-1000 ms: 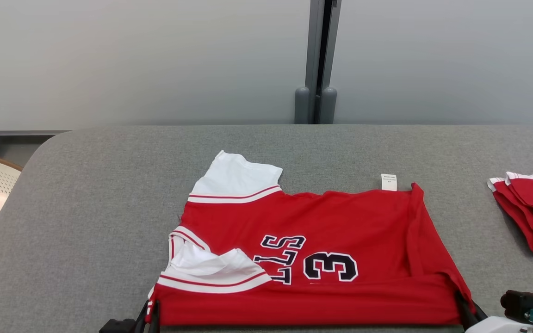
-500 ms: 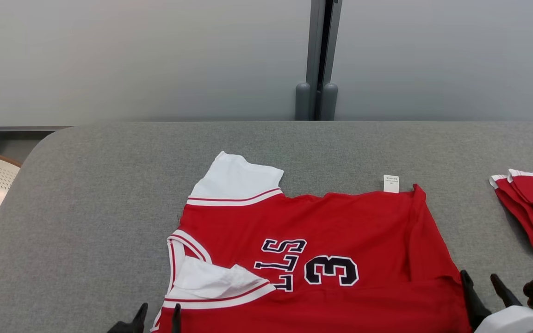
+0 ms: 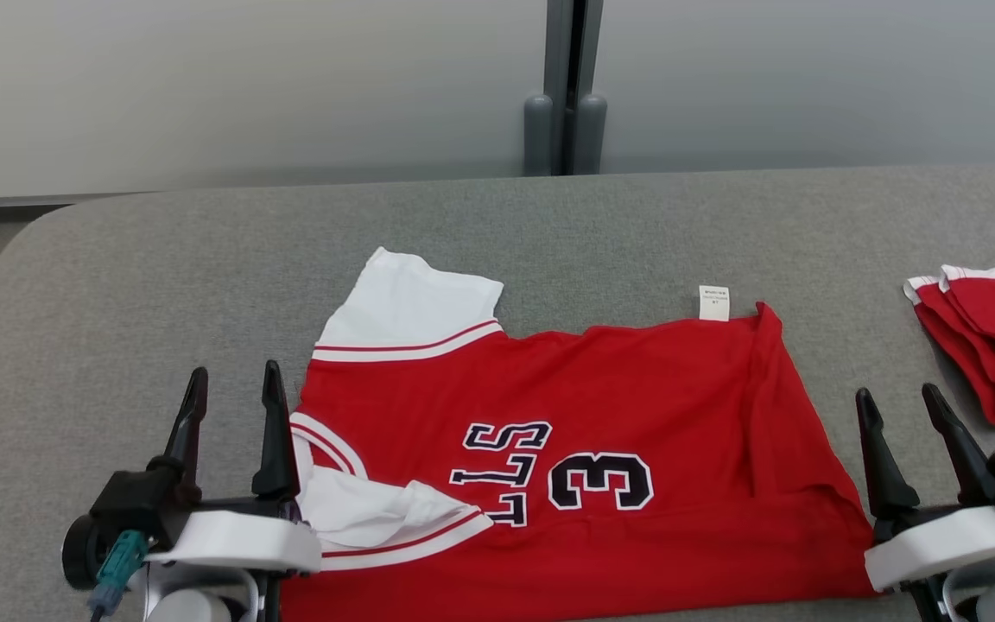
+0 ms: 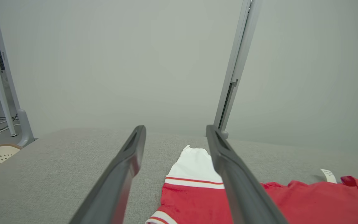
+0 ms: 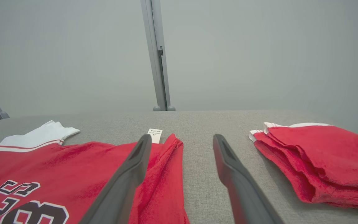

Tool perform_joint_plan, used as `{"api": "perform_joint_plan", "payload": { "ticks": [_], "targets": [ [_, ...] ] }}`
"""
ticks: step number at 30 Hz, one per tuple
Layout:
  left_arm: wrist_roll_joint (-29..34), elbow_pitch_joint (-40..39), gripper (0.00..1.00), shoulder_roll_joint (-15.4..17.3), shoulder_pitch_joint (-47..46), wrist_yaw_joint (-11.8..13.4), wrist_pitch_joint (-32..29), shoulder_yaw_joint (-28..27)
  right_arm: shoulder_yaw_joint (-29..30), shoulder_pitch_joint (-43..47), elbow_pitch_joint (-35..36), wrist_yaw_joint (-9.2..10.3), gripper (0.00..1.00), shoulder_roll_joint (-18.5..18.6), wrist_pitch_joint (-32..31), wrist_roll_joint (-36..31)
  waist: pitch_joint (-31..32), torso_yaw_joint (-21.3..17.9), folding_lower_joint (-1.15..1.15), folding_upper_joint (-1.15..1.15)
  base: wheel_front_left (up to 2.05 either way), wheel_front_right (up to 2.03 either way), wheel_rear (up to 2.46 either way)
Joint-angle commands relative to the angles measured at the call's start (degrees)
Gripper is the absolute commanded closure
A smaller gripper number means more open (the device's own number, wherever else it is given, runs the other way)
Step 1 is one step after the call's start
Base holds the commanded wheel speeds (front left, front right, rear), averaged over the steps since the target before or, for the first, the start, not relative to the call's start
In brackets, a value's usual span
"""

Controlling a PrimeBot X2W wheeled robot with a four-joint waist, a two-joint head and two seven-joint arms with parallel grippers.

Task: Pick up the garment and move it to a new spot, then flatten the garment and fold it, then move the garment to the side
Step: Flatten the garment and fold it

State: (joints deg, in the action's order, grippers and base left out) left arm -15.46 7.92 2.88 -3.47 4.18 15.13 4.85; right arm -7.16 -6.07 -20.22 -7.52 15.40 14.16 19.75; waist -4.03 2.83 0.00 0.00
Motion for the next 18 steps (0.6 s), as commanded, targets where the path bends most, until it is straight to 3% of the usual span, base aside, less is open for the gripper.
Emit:
{"api": "perform_joint_plan", "payload": {
  "ticks": [1,9,18],
  "targets": [
    [-0.06,0.65,0.0,0.15,-2.0,0.38,-0.04,0.36,-0.4,-1.43,0.64,0.06,0.0,0.12,0.46,-0.44,-1.87,-1.43,0.0,0.0,0.0,0.0,0.0],
    [4.63,16.11,0.0,1.78,-17.5,-0.01,-2.6,4.57,-3.23,-9.25,3.57,0.06,0.0,2.83,-0.93,0.34,-10.65,-5.74,0.0,0.0,0.0,0.0,0.0],
    [8.63,31.53,0.0,7.59,-41.1,-4.62,-20.37,8.37,-6.75,-18.63,4.76,0.05,0.0,6.43,-1.36,2.41,-19.6,-10.22,0.0,0.0,0.0,0.0,0.0]
  ]
}}
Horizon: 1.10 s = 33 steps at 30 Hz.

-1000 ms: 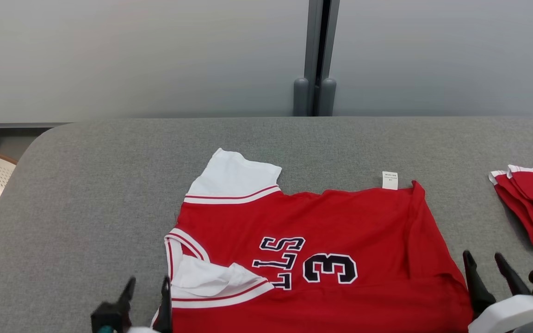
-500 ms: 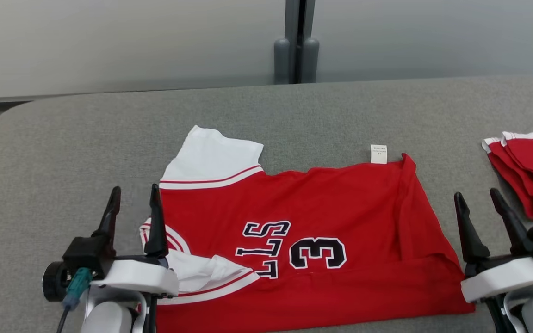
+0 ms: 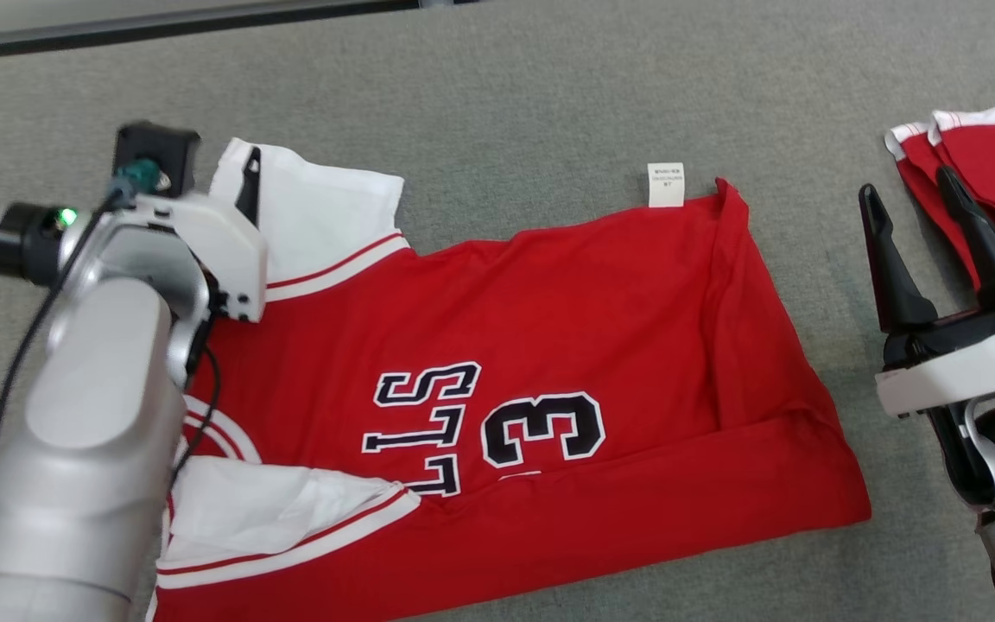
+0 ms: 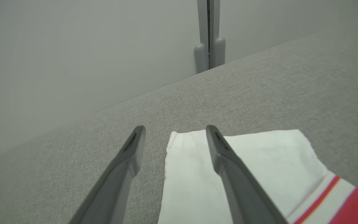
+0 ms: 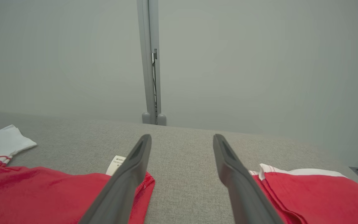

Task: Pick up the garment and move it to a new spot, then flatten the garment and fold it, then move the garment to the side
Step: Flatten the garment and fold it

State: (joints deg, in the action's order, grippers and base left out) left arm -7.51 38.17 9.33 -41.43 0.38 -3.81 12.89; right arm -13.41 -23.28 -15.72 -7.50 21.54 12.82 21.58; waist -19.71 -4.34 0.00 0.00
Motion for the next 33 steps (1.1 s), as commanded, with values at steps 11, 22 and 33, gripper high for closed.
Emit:
{"api": "perform_joint_plan", "payload": {
  "ticks": [11,22,33],
  "targets": [
    [3.77,11.13,0.0,8.18,-16.84,-6.11,-12.88,4.53,-3.75,-6.68,-1.13,0.03,0.0,1.62,1.4,3.07,-8.05,-6.29,0.0,0.0,0.0,0.0,0.0],
    [1.44,15.43,0.0,8.56,-20.59,-7.28,-18.13,5.73,-2.97,-5.68,-2.97,0.02,0.0,0.66,2.26,4.24,-7.82,-6.28,0.0,0.0,0.0,0.0,0.0],
    [-4.48,15.41,0.0,7.85,-18.47,-7.83,-21.12,6.62,-2.44,-5.0,-5.14,0.02,0.0,0.24,2.43,4.64,-5.26,-5.46,0.0,0.0,0.0,0.0,0.0]
  ]
}}
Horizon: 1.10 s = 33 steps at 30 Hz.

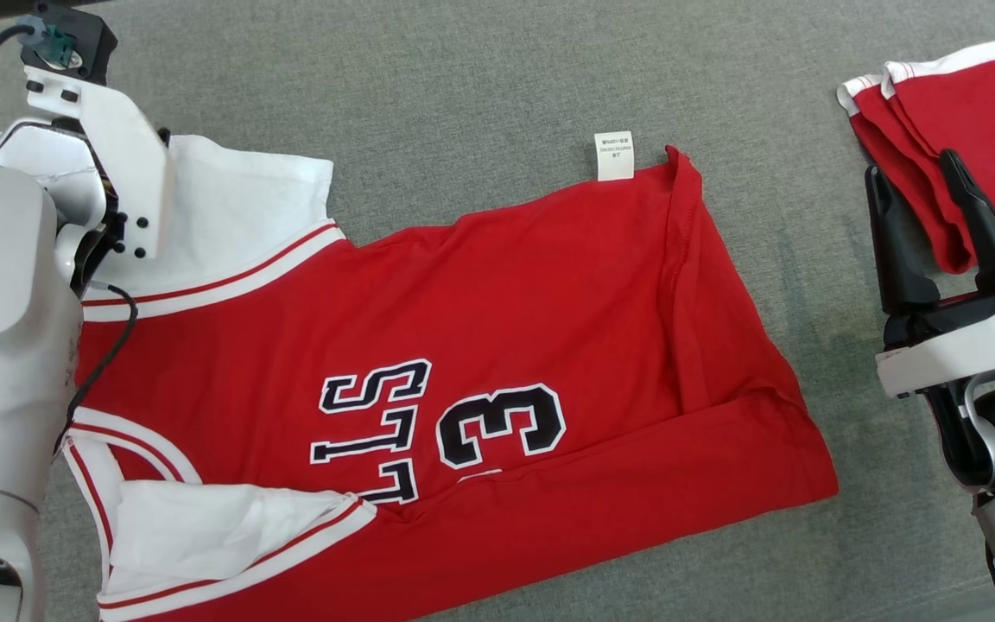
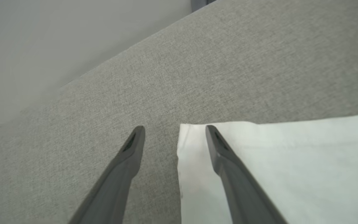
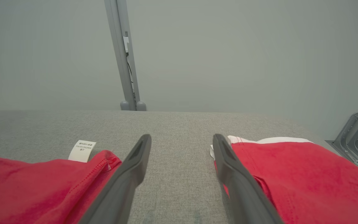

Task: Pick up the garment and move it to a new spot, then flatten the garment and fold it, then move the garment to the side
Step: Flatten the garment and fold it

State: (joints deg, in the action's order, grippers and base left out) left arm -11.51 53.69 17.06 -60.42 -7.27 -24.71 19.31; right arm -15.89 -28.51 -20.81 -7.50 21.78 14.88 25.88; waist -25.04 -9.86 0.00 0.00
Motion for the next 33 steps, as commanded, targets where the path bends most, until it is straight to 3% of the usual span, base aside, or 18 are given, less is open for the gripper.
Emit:
{"api": "perform_joint_plan", "payload": {
  "ticks": [1,9,10,11,12,17,21,27,33],
  "targets": [
    [-0.8,-0.31,0.0,0.25,0.58,-0.14,-0.64,0.52,0.02,0.19,-0.05,0.02,0.0,0.0,0.37,0.39,0.08,0.05,0.0,0.0,0.0,0.0,0.0],
    [-3.05,-0.82,0.0,1.19,0.82,-0.14,-4.23,2.9,-0.48,-0.6,0.44,0.02,0.0,0.31,0.41,0.89,-1.23,-0.8,0.0,0.0,0.0,0.0,0.0],
    [-3.5,-0.66,0.07,1.2,0.84,-0.15,-4.92,3.16,-0.43,-0.62,0.4,0.02,0.0,0.35,0.42,1.0,-1.33,-0.91,0.0,0.0,0.0,0.0,0.0],
    [-3.83,-0.53,0.47,1.24,0.82,-0.15,-5.57,3.34,-0.34,-0.64,0.43,0.03,0.0,0.36,0.42,1.07,-1.4,-0.99,0.0,0.0,0.0,0.0,0.0],
    [-4.17,-0.5,1.0,1.23,0.84,-0.15,-6.1,3.53,-0.26,-0.61,0.46,0.02,0.0,0.38,0.42,1.11,-1.44,-1.04,0.0,0.0,0.0,0.0,0.0],
    [-5.79,-1.13,1.0,0.9,1.15,-0.14,-6.56,4.02,0.18,-0.44,-0.03,0.03,0.0,0.69,0.42,1.08,-0.99,-0.41,0.0,0.0,0.0,0.0,0.0],
    [-7.24,-4.11,1.0,-0.05,1.55,-0.14,-3.03,4.81,-0.66,-1.45,-0.44,0.02,0.0,1.48,-0.52,1.23,0.17,1.72,0.0,0.0,0.0,0.0,0.0],
    [-9.47,-10.53,1.0,-1.45,4.18,-0.15,3.83,5.58,-4.34,-4.2,-1.71,0.02,0.0,3.3,-8.26,4.13,2.08,6.95,0.0,0.0,0.0,0.0,0.0],
    [-11.24,-17.5,1.0,-2.87,7.84,-0.15,6.36,6.52,-9.72,-8.78,-4.08,0.02,0.0,5.2,-17.46,8.06,2.96,11.58,0.0,0.0,0.0,0.0,0.0]
  ]
}}
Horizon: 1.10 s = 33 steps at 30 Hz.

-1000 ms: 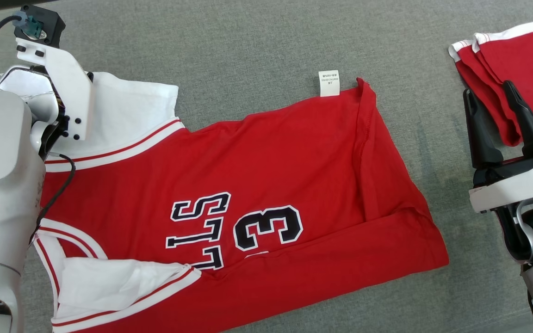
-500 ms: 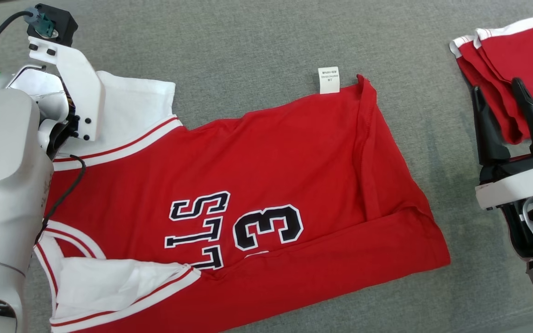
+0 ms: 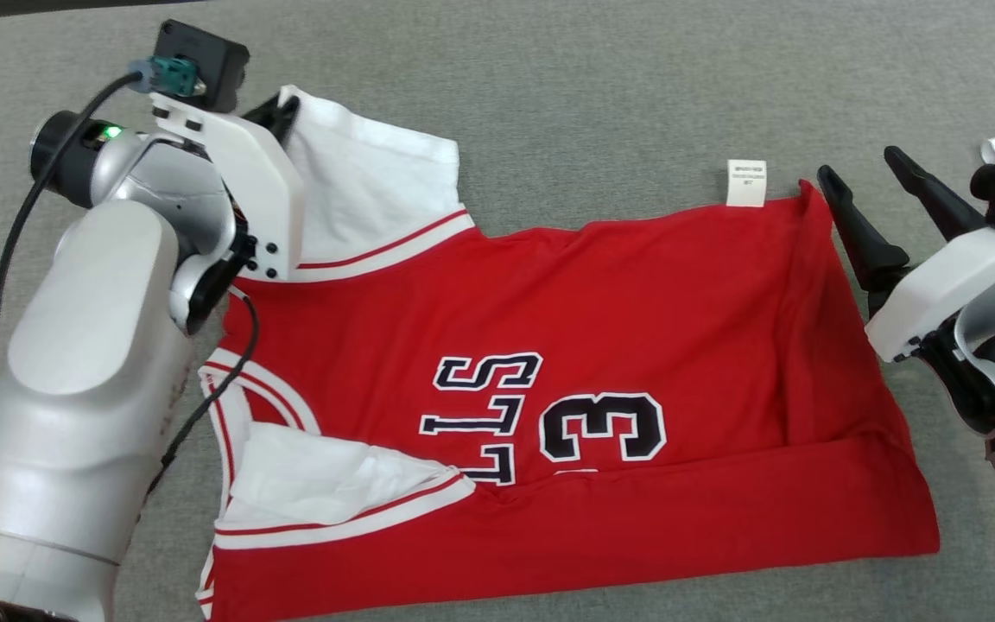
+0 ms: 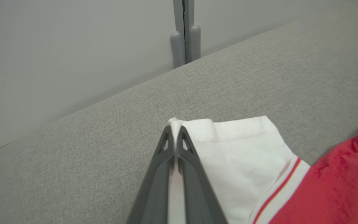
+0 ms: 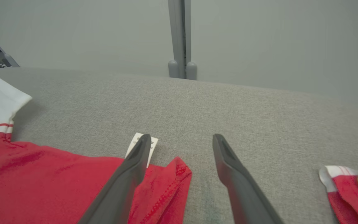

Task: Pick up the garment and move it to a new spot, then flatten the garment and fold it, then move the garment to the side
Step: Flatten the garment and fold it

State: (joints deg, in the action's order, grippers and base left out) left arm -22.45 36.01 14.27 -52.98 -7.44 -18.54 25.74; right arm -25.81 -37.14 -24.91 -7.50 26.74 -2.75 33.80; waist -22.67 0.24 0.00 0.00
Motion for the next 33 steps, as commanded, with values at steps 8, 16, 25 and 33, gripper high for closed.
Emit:
{"api": "perform_joint_plan", "payload": {
  "ticks": [8,16,25,33],
  "targets": [
    [-1.3,-7.49,1.0,-1.67,3.96,0.45,-1.21,1.81,-6.62,-5.52,-6.48,0.03,0.0,3.06,-9.01,2.47,0.62,5.14,0.0,0.0,0.0,0.0,0.0],
    [-1.77,-10.89,1.0,-1.05,5.65,1.15,-2.38,2.25,-10.51,-7.9,-12.29,0.03,0.0,5.07,-12.0,4.23,0.35,5.66,0.0,0.0,0.0,0.0,0.0],
    [-2.08,-12.3,1.0,-0.55,4.82,2.03,-2.89,2.33,-12.23,-9.27,-15.32,0.03,0.62,5.0,-11.62,8.29,-1.28,5.35,0.0,0.0,0.0,0.0,0.0],
    [-1.84,-11.06,1.0,0.19,4.15,3.2,-2.1,1.69,-12.74,-10.38,-15.53,0.09,1.0,6.14,-10.74,12.81,-1.73,5.18,0.0,0.0,0.0,0.0,0.0]
  ]
}}
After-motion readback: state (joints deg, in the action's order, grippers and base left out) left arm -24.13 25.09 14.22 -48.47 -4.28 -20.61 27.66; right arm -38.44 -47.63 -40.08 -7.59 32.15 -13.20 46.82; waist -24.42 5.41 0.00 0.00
